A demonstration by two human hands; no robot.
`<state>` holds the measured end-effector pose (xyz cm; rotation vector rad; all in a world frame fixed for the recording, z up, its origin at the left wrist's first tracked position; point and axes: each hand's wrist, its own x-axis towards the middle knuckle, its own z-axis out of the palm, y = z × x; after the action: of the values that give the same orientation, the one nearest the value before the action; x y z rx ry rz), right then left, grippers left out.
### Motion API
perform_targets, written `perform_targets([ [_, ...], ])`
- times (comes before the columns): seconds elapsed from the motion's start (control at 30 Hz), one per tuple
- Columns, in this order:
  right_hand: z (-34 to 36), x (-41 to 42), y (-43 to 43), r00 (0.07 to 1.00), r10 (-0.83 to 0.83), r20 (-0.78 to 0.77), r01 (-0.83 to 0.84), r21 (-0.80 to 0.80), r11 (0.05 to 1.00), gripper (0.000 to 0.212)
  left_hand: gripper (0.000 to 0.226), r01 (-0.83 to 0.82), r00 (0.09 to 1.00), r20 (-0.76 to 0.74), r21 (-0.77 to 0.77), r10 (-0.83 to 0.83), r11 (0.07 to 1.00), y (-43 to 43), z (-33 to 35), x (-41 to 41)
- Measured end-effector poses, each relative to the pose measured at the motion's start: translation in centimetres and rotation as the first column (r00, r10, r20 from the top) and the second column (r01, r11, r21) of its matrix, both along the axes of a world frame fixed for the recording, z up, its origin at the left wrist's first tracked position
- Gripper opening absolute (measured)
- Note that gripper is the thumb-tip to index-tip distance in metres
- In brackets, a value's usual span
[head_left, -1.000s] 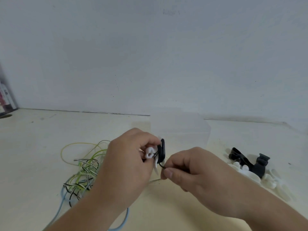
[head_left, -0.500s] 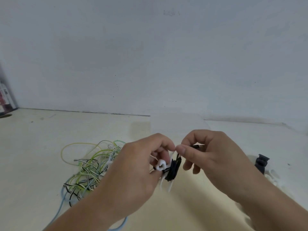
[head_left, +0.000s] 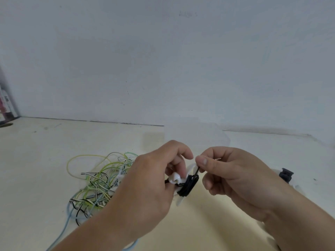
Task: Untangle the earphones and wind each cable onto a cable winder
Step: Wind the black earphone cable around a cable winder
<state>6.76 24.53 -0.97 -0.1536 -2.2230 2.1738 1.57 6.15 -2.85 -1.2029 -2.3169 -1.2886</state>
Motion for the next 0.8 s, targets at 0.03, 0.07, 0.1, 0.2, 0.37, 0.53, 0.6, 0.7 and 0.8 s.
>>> perform_targets([
  [0.03, -0.1, 0.0, 0.0, 1.0, 0.007, 0.016, -0.006, -0.016, 1.0, 0.022, 0.069, -0.005, 1.0, -0.013, -0.009, 0.005, 1.0, 0.0, 0.0, 0.0],
  [0.07, -0.1, -0.1, -0.1, 1.0, 0.01, 0.021, -0.01, -0.014, 1.0, 0.022, 0.069, -0.011, 0.999, -0.034, -0.023, 0.01, 1.0, 0.0, 0.0, 0.1],
  [0.1, -0.2, -0.1, -0.2, 1.0, 0.005, 0.013, -0.005, 0.013, 1.0, 0.023, 0.068, -0.018, 0.998, -0.06, -0.038, 0.016, 0.999, 0.1, 0.0, 0.1],
  [0.2, -0.2, 0.0, -0.4, 0.997, -0.021, -0.078, 0.034, 0.162, 0.986, 0.025, 0.067, -0.041, 0.995, -0.098, -0.052, 0.036, 0.998, 0.2, 0.1, 0.2],
  [0.37, -0.3, 0.1, -0.8, 0.993, -0.019, -0.117, 0.057, 0.325, 0.944, 0.032, 0.068, -0.027, 0.997, -0.072, -0.032, 0.025, 0.999, 0.1, 0.3, 0.3],
  [0.53, -0.6, 0.2, -0.7, 0.999, 0.034, -0.038, -0.019, 0.33, 0.944, 0.041, 0.071, 0.04, 0.994, -0.099, -0.034, -0.043, 0.999, 0.3, 0.3, 0.8],
  [0.6, -0.6, 0.2, -0.8, 0.994, 0.103, 0.036, -0.108, 0.198, 0.974, 0.04, 0.062, 0.051, 0.984, -0.171, -0.04, -0.057, 0.998, 0.3, 0.3, 1.0],
  [0.7, -0.5, 0.2, -1.2, 0.987, 0.146, 0.061, -0.149, 0.051, 0.988, 0.034, 0.046, -0.023, 0.949, -0.316, -0.043, 0.008, 0.999, 0.6, 0.3, 1.2],
  [0.8, -0.5, 0.1, -1.7, 0.996, 0.065, -0.057, -0.068, -0.037, 0.997, 0.035, 0.038, -0.174, 0.866, -0.461, 0.086, 0.194, 0.981, 1.0, 0.1, 0.9],
])
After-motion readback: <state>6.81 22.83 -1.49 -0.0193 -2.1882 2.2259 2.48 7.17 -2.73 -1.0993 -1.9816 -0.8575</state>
